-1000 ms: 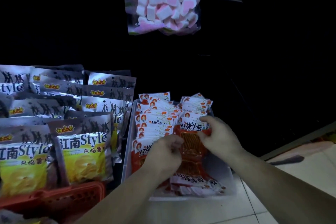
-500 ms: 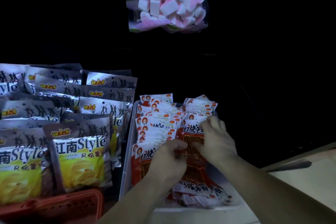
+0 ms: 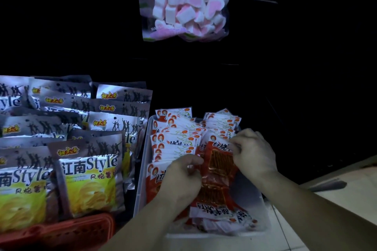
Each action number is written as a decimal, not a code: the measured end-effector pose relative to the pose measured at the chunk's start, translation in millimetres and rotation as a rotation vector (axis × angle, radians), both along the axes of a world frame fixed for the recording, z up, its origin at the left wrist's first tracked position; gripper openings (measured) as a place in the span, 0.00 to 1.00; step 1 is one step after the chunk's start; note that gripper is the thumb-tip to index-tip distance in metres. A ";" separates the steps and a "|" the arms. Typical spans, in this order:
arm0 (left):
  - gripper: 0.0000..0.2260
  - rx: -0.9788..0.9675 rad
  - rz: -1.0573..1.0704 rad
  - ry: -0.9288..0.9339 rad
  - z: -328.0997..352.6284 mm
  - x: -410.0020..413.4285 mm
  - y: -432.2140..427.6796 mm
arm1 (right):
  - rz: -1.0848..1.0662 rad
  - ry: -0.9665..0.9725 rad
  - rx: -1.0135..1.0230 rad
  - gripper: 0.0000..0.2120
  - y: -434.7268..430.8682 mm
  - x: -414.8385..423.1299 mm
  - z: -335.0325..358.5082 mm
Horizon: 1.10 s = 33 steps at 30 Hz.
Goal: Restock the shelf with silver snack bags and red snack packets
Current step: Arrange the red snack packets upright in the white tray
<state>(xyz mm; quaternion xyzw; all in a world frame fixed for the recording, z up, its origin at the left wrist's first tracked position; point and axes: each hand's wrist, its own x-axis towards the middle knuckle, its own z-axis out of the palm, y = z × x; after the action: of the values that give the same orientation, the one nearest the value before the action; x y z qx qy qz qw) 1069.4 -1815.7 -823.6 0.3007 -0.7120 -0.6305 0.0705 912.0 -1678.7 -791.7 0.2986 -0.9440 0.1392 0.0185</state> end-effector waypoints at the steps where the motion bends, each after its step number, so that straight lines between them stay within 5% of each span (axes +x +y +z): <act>1: 0.15 0.004 0.003 0.018 3.1 1.0 -0.8 | -0.010 -0.048 -0.083 0.03 1.4 0.8 5.1; 6: 0.09 -0.033 -0.020 0.199 31.5 7.5 -1.3 | -0.050 -0.764 -0.628 0.12 0.3 10.3 42.6; 10: 0.26 -0.063 -0.144 0.262 53.3 9.9 3.1 | -0.045 -0.899 -0.708 0.19 2.4 35.5 58.7; 12: 0.39 -0.180 -0.231 0.212 58.3 12.9 8.5 | -0.078 -1.018 -0.852 0.15 0.6 45.0 61.9; 15: 0.33 -0.270 -0.141 0.253 62.0 17.1 16.2 | -0.100 -1.192 -0.943 0.15 -4.2 53.1 67.8; 18: 0.11 0.015 0.047 0.273 74.6 17.9 14.4 | -0.105 -1.093 -0.941 0.19 -6.7 55.1 70.6; 21: 0.08 0.365 0.009 0.285 86.7 20.7 8.0 | -0.084 -1.064 -0.916 0.16 -3.2 50.9 68.3; 24: 0.12 0.303 0.086 0.331 88.2 23.1 3.1 | -0.052 -1.010 -0.869 0.13 -0.6 49.1 69.4; 27: 0.28 0.165 0.172 0.296 79.4 24.6 -0.6 | -0.122 -0.892 -0.883 0.11 -1.6 47.6 62.1; 33: 0.18 0.106 0.077 0.274 83.5 25.2 9.3 | -0.121 -0.791 -0.928 0.23 3.0 42.3 57.8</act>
<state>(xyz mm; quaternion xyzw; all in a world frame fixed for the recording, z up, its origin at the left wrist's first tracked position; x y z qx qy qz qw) 1094.7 -1806.5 -740.1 0.2423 -0.6494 -0.6991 0.1755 954.3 -1675.7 -733.9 0.1308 -0.7356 0.6347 -0.1973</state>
